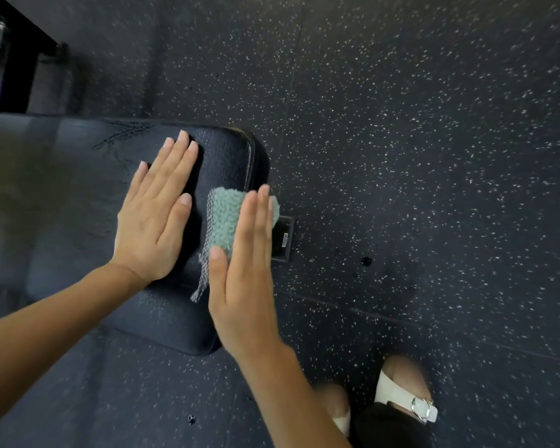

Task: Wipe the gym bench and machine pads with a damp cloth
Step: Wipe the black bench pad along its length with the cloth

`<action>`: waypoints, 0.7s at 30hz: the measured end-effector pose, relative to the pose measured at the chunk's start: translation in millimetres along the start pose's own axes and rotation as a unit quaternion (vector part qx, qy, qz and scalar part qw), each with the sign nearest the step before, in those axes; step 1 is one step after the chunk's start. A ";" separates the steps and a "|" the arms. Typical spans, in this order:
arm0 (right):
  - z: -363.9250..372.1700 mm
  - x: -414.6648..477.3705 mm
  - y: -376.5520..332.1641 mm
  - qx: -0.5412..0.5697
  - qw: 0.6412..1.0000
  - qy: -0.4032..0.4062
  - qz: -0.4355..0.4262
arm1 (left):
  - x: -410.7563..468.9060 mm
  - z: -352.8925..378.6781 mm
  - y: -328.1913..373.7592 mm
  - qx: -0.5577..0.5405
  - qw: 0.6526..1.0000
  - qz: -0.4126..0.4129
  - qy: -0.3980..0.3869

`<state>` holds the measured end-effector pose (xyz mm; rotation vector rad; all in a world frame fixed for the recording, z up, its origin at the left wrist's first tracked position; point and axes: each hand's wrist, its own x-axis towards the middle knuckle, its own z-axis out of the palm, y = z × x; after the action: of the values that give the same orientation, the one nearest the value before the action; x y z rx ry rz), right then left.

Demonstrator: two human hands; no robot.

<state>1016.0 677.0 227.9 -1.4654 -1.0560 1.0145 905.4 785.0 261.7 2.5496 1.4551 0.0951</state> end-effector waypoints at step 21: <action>5.6 -35.8 -2.2 -0.076 0.996 -0.016 -0.034 | 1.5 0.1 -1.8 -0.001 1.000 0.001 -0.002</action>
<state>1001.0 644.2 231.7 -1.5276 -1.2203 0.9293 904.6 787.2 261.1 2.5484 1.4519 0.0918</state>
